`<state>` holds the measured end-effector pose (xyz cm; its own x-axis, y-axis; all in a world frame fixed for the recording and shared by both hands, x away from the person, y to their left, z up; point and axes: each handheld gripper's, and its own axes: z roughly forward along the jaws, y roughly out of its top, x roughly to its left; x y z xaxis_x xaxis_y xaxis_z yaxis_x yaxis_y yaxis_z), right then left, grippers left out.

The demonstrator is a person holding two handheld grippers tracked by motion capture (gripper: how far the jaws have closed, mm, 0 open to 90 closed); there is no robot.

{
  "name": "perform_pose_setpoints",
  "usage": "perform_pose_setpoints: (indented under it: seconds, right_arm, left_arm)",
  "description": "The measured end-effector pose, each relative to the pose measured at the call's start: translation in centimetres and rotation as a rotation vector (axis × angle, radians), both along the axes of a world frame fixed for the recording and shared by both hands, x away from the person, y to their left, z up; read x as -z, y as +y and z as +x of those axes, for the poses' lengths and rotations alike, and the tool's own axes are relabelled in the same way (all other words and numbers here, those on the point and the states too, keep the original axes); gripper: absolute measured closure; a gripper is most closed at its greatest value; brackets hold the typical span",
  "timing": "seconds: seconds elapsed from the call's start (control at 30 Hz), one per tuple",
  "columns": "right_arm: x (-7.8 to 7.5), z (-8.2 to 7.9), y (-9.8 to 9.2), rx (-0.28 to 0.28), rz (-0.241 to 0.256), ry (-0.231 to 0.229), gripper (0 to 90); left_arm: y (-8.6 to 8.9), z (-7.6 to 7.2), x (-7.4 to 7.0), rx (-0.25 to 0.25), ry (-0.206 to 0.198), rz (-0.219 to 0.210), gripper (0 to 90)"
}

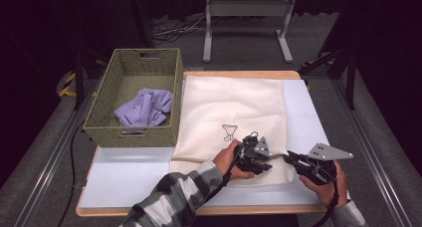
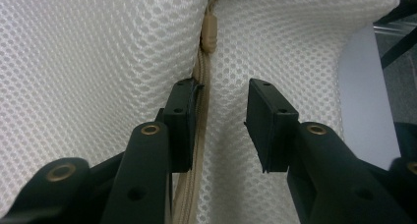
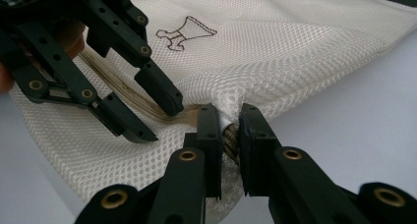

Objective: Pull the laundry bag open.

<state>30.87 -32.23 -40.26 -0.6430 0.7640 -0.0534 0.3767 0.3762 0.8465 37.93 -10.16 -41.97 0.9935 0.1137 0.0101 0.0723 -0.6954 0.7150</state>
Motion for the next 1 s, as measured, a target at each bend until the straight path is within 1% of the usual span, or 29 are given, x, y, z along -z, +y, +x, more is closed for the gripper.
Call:
perform_pose_setpoints:
  seconds: [0.07, 0.13, 0.17, 0.23, 0.3, 0.37, 0.47, 0.53, 0.6, 0.63, 0.77, 0.87, 0.93, 0.97, 1.0]
  right_arm:
    - [0.0, 0.0, 0.1, -0.002, -0.008, -0.005, 81.1]
    - [-0.1, -0.1, 0.2, -0.010, -0.009, -0.009, 81.1]
    - [-0.1, -0.1, 0.3, -0.015, -0.005, -0.009, 81.1]
    - [-0.1, -0.1, 0.4, -0.020, -0.009, -0.010, 81.1]
    - [-0.1, -0.2, 0.5, -0.022, -0.016, -0.012, 81.2]
    - [-0.1, -0.2, 0.5, -0.021, -0.017, -0.014, 81.3]
    - [-0.1, -0.2, 0.5, -0.025, -0.016, -0.013, 81.3]
    - [-0.1, -0.2, 0.6, -0.025, -0.018, -0.014, 81.4]
    - [-0.1, -0.2, 0.6, -0.021, -0.017, -0.015, 81.4]
    - [-0.1, -0.2, 0.5, -0.021, -0.016, -0.014, 81.5]
    - [0.0, -0.2, 0.6, -0.020, -0.018, -0.009, 81.5]
    - [0.0, -0.2, 0.5, -0.018, -0.018, -0.013, 81.5]
    - [0.0, -0.2, 0.5, -0.019, -0.026, -0.015, 81.6]
    - [0.1, -0.2, 0.5, -0.019, -0.027, -0.015, 81.6]
    - [0.0, -0.2, 0.5, -0.020, -0.022, -0.014, 81.6]
  left_arm:
    - [-0.2, 0.2, -0.1, -0.010, 0.017, -0.009, 64.2]
    - [-0.5, 0.3, -0.2, -0.011, 0.015, -0.010, 64.4]
    - [-0.6, 0.4, -0.2, -0.006, 0.015, -0.017, 64.3]
    - [-0.8, 0.3, -0.3, 0.000, 0.010, -0.016, 65.2]
    - [-1.2, 0.2, -0.4, 0.021, 0.015, -0.021, 66.1]
    - [-1.7, 0.0, -0.5, 0.025, 0.002, -0.002, 67.8]
    - [-2.0, -0.1, -0.5, 0.030, 0.006, -0.008, 69.1]
    - [-2.2, 0.1, -0.6, 0.034, 0.035, -0.034, 69.2]
    - [-2.2, 0.2, -0.6, 0.020, 0.033, -0.039, 73.8]
    - [-2.2, 0.3, -0.6, 0.016, 0.045, -0.038, 75.7]
    - [-2.3, 0.3, -0.5, 0.002, 0.056, -0.040, 76.2]
    - [-2.2, 0.5, -0.5, -0.003, 0.084, -0.053, 76.8]
    - [-2.0, 0.6, -0.5, -0.009, 0.088, -0.042, 78.8]
    - [-2.0, 0.7, -0.5, -0.012, 0.098, -0.029, 79.4]
    - [-2.0, 0.8, -0.4, -0.018, 0.098, -0.023, 80.4]
